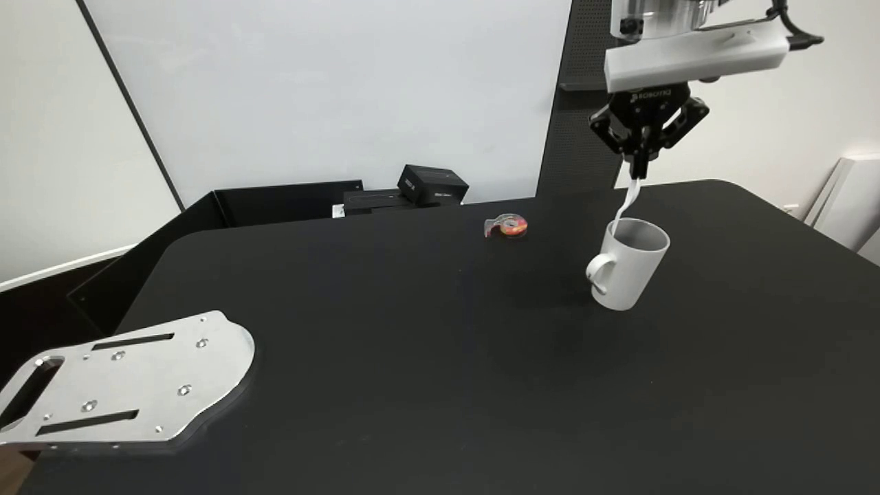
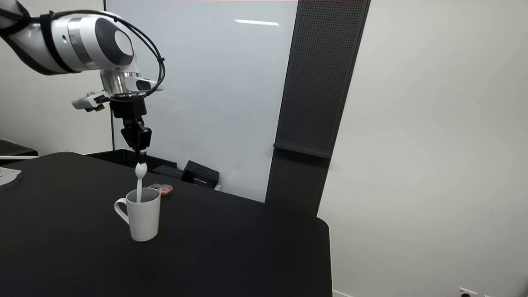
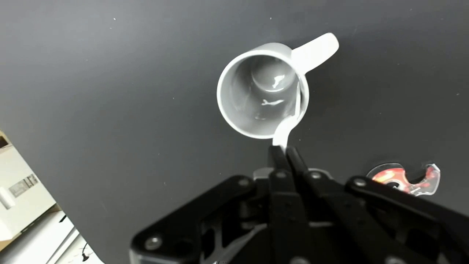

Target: Remove the white spoon from the grey mug and place it on the table

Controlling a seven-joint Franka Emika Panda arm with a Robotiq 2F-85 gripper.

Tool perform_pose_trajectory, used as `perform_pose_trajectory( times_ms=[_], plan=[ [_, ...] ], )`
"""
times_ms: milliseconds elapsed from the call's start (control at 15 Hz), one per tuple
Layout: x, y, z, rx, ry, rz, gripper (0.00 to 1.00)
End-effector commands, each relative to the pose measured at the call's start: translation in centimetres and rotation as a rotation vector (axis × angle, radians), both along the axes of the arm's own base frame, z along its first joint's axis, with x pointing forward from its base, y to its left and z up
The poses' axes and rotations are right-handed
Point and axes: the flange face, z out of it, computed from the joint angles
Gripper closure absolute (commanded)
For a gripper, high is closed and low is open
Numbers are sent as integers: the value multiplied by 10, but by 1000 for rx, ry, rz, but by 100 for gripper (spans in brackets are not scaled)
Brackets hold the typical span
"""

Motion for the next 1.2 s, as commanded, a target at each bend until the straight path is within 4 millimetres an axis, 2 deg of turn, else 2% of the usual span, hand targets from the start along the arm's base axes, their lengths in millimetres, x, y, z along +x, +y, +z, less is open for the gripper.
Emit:
perform_pose_trajectory(
  times_ms=[0, 200, 400, 600, 800, 1133],
  plan=[
    [7, 9, 41, 20, 29, 12, 99],
    [4, 18, 72, 40, 30, 56, 99],
    [-6, 33, 96, 104, 23, 149, 99],
    [-16, 53, 103, 206, 12, 221, 99],
    [-27, 74, 86, 297, 3, 263, 99],
    [-49, 103, 21, 424, 43, 258, 99]
  ],
)
